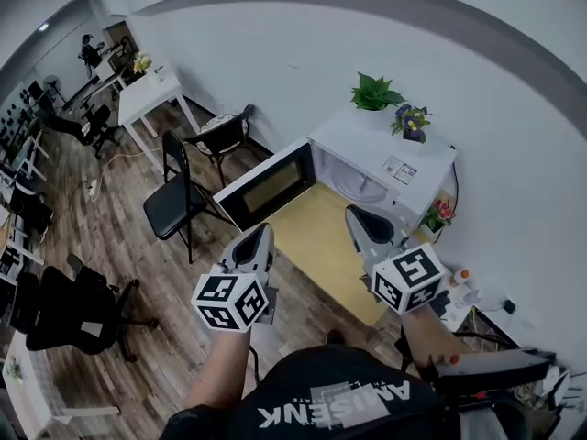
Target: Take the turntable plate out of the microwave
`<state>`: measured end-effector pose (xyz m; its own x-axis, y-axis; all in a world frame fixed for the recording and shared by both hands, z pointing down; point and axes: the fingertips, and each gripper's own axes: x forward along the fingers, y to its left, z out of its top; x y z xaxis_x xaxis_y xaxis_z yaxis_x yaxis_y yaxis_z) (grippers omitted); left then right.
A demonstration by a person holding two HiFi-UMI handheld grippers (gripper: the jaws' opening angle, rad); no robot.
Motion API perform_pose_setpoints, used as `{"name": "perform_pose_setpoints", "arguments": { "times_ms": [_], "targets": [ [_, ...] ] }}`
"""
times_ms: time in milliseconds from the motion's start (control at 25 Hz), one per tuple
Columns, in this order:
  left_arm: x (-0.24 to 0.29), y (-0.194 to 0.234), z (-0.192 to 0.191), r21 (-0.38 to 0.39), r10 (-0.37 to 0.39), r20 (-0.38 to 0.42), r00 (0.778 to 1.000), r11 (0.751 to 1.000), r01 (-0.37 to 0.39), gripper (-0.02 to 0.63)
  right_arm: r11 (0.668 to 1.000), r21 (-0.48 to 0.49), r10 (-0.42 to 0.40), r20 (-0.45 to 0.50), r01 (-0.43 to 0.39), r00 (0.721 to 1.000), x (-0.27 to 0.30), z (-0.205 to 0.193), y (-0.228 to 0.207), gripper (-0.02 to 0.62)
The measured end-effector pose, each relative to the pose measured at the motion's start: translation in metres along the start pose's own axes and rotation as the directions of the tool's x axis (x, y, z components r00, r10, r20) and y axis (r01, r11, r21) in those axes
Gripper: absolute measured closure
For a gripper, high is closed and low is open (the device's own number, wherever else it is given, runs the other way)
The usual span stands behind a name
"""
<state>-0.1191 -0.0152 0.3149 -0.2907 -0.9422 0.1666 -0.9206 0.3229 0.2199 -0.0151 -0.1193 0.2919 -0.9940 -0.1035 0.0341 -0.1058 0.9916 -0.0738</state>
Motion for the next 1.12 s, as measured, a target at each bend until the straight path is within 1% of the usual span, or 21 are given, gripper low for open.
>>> {"name": "perform_pose_setpoints", "arguments": {
  "times_ms": [240,400,520,640,760,840,960,1120],
  "targets": [
    [0.043,0.003,0.006,0.009,-0.006,-0.011,1.000,1.000,0.006,0.604,1.000,0.014,-0.003,-0.002,0.003,1.000,0.016,-0.002,-0.034,0.592],
    [0.063,0.001,0.008,0.023,-0.028,-0.020,0.999,0.999,0.028,0.604,1.000,0.023,-0.016,-0.005,0.016,1.000,0.025,-0.004,-0.051,0.592],
    [0.077,0.003,0.009,0.030,-0.054,-0.038,0.998,0.998,0.055,0.604,0.999,0.039,-0.026,-0.009,0.026,1.000,0.031,-0.007,-0.055,0.592],
    [0.094,0.005,0.014,0.036,-0.101,-0.032,0.994,0.994,0.102,0.604,0.998,0.033,-0.051,-0.010,0.052,0.999,0.040,-0.009,-0.062,0.592],
    [0.111,0.011,0.018,0.050,-0.156,-0.032,0.987,0.986,0.157,0.604,0.995,0.031,-0.094,-0.018,0.095,0.995,0.049,-0.013,-0.067,0.592],
    [0.123,0.019,0.021,0.054,-0.193,-0.035,0.981,0.979,0.194,0.604,0.992,0.009,-0.128,-0.025,0.128,0.991,0.056,-0.014,-0.069,0.592],
    [0.141,0.031,0.032,0.059,-0.257,-0.037,0.966,0.964,0.259,0.604,0.982,-0.009,-0.188,-0.027,0.188,0.982,0.070,-0.012,-0.074,0.592],
    [0.165,0.046,0.053,0.086,-0.337,-0.051,0.940,0.936,0.340,0.604,0.963,0.033,-0.269,-0.005,0.269,0.963,0.091,-0.005,-0.080,0.592]
  ]
}}
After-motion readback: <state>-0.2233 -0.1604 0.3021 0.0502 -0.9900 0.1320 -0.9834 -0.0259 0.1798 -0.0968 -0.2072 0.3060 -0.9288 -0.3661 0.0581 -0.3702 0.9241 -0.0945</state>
